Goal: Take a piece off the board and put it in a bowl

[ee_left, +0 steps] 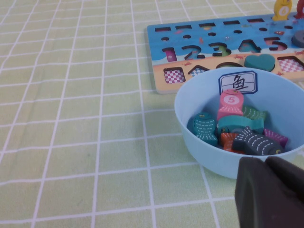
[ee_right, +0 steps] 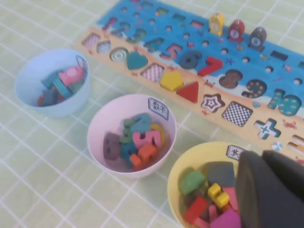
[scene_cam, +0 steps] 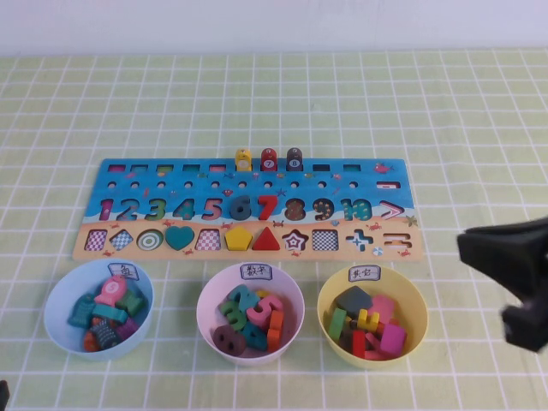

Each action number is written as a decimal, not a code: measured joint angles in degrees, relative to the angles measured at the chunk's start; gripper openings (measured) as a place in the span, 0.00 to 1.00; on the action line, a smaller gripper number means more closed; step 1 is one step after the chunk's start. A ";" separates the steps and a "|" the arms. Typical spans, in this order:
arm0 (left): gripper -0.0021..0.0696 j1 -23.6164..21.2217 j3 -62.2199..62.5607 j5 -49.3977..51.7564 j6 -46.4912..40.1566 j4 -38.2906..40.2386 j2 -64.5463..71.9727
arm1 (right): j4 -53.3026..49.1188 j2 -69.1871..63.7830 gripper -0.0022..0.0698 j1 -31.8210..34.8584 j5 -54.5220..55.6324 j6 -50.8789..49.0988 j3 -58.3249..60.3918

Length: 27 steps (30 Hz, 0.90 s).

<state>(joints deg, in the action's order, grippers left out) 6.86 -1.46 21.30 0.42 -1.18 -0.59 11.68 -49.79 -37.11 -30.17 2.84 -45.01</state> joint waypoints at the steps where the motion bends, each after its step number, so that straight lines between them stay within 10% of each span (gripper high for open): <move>1: 0.02 0.00 0.00 0.00 0.00 0.00 0.00 | 0.16 1.62 0.01 0.00 0.47 0.00 0.84; 18: 0.02 0.00 0.00 0.00 0.00 0.00 0.00 | -2.89 22.83 0.01 0.00 5.93 0.11 14.01; 27: 0.02 0.00 0.00 0.00 0.00 0.00 0.00 | -5.94 22.83 0.01 0.00 -9.56 0.11 14.64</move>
<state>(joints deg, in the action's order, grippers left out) 6.86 -1.46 21.30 0.42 -1.18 -0.59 5.74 -26.97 -37.11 -39.73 2.95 -30.36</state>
